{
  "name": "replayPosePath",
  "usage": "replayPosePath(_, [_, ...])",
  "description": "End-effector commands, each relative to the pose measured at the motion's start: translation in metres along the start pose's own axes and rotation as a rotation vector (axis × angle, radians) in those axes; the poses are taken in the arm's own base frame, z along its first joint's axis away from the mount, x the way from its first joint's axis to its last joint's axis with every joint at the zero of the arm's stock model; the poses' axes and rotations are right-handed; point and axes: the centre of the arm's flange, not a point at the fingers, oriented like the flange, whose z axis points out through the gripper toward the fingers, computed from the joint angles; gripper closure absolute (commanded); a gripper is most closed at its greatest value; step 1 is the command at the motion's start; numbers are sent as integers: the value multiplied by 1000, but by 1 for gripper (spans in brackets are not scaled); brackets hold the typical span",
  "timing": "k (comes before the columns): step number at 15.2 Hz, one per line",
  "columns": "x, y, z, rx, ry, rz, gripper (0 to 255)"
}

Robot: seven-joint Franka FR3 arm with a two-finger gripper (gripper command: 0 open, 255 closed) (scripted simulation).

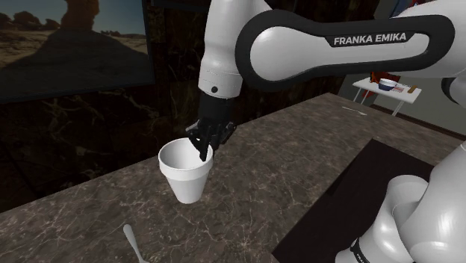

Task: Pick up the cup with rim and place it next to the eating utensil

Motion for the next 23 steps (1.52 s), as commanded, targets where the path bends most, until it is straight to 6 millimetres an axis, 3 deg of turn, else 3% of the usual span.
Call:
replayPosePath(1, [0,2,11,1,1,0,255])
replayPosePath(23, [0,15,126,1,1,0,255])
